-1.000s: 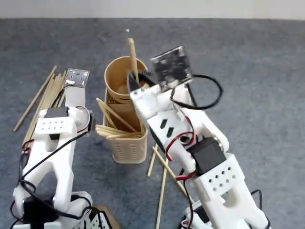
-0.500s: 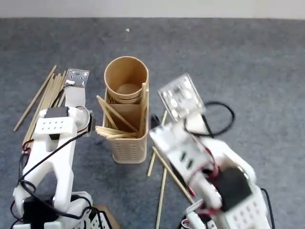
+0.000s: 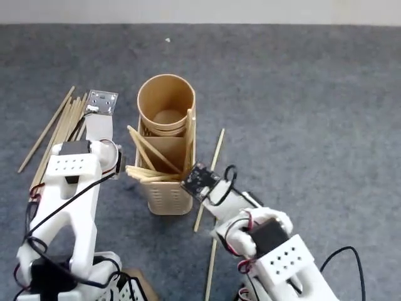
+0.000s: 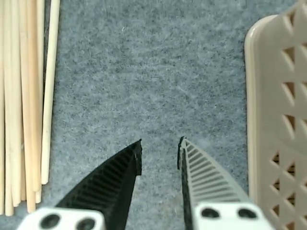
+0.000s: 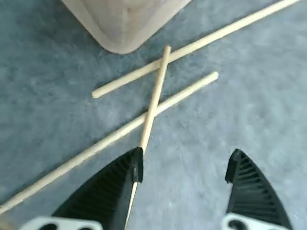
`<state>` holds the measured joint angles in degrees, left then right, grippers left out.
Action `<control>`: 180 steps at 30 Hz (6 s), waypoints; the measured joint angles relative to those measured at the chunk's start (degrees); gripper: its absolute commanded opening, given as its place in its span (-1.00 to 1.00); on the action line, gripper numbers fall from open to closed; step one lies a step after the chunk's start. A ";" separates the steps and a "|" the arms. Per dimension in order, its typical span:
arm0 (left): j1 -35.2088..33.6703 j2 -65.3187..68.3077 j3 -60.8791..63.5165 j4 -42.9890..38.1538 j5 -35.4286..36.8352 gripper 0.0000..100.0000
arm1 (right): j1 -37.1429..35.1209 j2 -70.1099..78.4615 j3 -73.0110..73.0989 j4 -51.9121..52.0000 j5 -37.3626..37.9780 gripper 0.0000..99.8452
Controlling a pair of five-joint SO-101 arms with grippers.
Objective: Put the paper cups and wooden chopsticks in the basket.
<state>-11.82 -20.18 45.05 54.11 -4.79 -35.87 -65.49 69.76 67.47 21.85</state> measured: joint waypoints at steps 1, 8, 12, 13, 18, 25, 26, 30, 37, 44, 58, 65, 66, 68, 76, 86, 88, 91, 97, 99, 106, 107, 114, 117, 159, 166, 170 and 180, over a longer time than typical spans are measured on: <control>0.00 0.00 0.00 0.00 0.00 -0.70 | 0.00 0.00 2.29 -2.64 0.09 -0.44; 0.00 0.00 0.00 0.00 0.00 -0.70 | 0.00 -0.09 13.10 -13.80 0.09 -0.44; 0.00 0.00 0.00 0.00 0.00 -0.70 | 0.00 -0.09 18.37 -15.12 0.09 -0.44; 0.00 0.00 0.00 0.00 0.00 -0.70 | 0.00 -0.70 19.43 -15.12 0.09 -0.44; 0.00 0.00 0.00 0.00 0.00 -0.70 | 0.18 -0.97 21.89 -15.12 0.09 -0.52; 0.00 0.00 0.00 0.00 0.00 -0.70 | 0.18 -1.05 22.24 -15.12 0.44 -0.94; 0.00 0.00 0.00 0.00 0.00 -0.70 | 0.18 -1.05 22.24 -15.12 0.44 -0.98; 0.00 0.00 0.00 0.00 0.00 -0.70 | 0.26 -1.14 22.15 -15.12 0.44 -0.99; 0.00 0.00 0.00 0.00 0.00 -0.70 | 14.15 -0.35 8.70 -10.20 0.44 -0.99; 0.00 0.00 0.00 0.00 0.00 -0.70 | 27.60 -0.35 -14.51 -9.32 0.44 -0.99; 0.00 0.00 0.00 0.00 0.00 -0.70 | 5.27 -0.35 -33.32 -41.93 -21.19 -0.99; 0.00 0.00 0.00 0.00 0.00 -0.70 | 1.32 -0.35 -33.32 -50.37 -22.07 -0.99; 0.00 0.00 0.00 -0.18 0.00 -0.70 | 0.70 -0.35 -33.05 -50.55 -22.07 -0.99; 0.00 0.00 0.00 -0.62 0.00 -0.70 | -0.88 -0.44 -31.47 -51.52 -23.21 -0.99; 0.09 0.00 0.62 -0.70 0.00 -0.70 | -3.08 -0.35 -12.92 -63.56 -24.26 -0.99; -1.41 0.00 -2.55 -0.26 2.55 -0.57 | -3.08 -0.26 -14.68 -54.07 -19.34 -0.63; -2.55 0.00 -6.51 2.29 2.81 -0.57 | -3.16 -0.26 -19.25 -49.58 -19.25 -0.63; -2.46 0.09 -15.56 8.62 2.73 -0.57 | -3.43 -0.26 -26.64 -43.16 -19.25 -0.63; -2.46 0.09 -44.48 26.29 2.73 -0.57 | -1.76 -3.52 -34.73 -25.67 -19.25 -0.63; -2.29 0.09 -55.21 31.82 2.73 -0.51 | 0.26 -6.68 -32.09 -18.99 -19.25 -0.63; 7.82 -0.88 -75.16 43.34 2.73 -0.43 | 7.65 -26.37 -5.01 -16.18 -19.25 -0.63; 8.79 -0.70 -75.60 43.52 2.73 -0.43 | 7.74 -30.68 -0.35 -16.35 -19.25 -0.63; 10.37 8.09 -76.48 43.78 2.73 -0.43 | 7.82 -36.40 24.44 -21.63 -19.25 -0.63; 10.55 13.98 -76.48 43.78 2.99 -0.43 | 7.91 -38.15 25.32 -26.81 -19.16 -0.63; 11.69 48.18 -91.08 35.69 3.16 -0.97 | 8.00 -38.68 25.49 -27.52 -19.16 -0.63; 9.58 56.18 -103.03 35.96 3.25 -0.74 | 8.00 -38.68 25.58 -27.52 -19.16 -0.63; 9.49 58.37 -112.26 39.47 2.81 -0.61 | 8.00 -38.68 25.58 -27.52 -19.16 -0.63; 9.76 58.46 -123.08 45.89 0.35 -0.60 | 8.00 -38.68 25.58 -27.34 -19.16 -0.63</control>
<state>-2.07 38.29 -78.02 100.00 -4.44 -27.87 -104.18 95.34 40.13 2.68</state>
